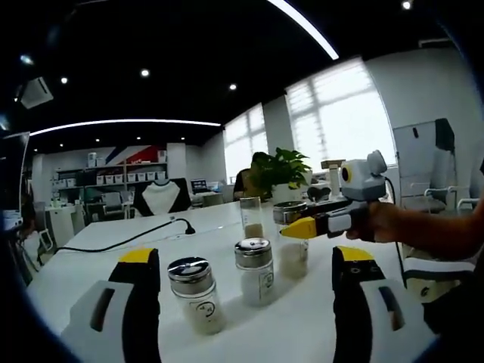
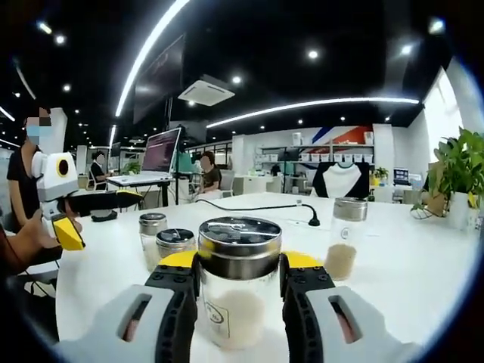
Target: Rotate the seasoning bottle until the label or dispensing opening points toward the visible target arrow and the bottle remains upright within the marked orientation range
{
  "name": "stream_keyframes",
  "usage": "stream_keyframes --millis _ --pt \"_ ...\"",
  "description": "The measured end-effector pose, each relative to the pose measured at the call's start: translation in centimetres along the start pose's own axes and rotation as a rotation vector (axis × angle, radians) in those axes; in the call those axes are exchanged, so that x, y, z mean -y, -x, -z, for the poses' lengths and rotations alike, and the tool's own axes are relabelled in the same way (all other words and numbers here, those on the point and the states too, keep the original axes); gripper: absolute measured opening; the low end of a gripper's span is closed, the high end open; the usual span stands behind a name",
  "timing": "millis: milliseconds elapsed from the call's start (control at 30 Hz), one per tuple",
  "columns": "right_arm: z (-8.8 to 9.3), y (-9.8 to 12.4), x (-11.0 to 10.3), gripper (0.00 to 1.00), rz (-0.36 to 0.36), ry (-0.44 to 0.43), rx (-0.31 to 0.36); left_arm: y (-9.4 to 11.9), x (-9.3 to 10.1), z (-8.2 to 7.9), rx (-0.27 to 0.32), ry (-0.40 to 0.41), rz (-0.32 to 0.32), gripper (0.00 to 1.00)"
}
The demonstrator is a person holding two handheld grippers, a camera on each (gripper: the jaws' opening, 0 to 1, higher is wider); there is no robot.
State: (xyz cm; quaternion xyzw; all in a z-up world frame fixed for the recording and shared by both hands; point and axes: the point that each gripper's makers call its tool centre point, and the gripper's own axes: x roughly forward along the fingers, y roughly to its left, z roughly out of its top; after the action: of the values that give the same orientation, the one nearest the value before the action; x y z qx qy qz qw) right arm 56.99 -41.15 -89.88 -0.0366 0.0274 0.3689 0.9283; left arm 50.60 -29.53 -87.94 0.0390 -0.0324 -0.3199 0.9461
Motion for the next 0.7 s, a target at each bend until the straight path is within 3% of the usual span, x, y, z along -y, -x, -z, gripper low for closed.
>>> stream_keyframes --millis 167,200,433,533,700 --pt "-1.9 0.6 0.1 0.47 0.006 0.014 0.038 0.1 -0.2 0.0 -0.002 -0.002 -0.005 1.00" --pt "-3.0 0.9 0.2 0.48 0.020 0.022 0.065 0.1 -0.2 0.1 -0.003 -0.003 -0.006 1.00" --pt "-5.8 1.5 2.7 0.50 0.124 -0.013 0.138 0.1 -0.2 0.2 -0.009 -0.003 -0.002 1.00" --pt "-6.3 1.4 3.6 0.52 0.148 -0.014 0.140 0.0 -0.2 0.3 -0.008 -0.004 -0.005 1.00" --pt "-6.1 0.7 6.9 0.47 0.219 0.023 0.115 0.0 -0.2 0.4 -0.012 -0.005 -0.007 1.00"
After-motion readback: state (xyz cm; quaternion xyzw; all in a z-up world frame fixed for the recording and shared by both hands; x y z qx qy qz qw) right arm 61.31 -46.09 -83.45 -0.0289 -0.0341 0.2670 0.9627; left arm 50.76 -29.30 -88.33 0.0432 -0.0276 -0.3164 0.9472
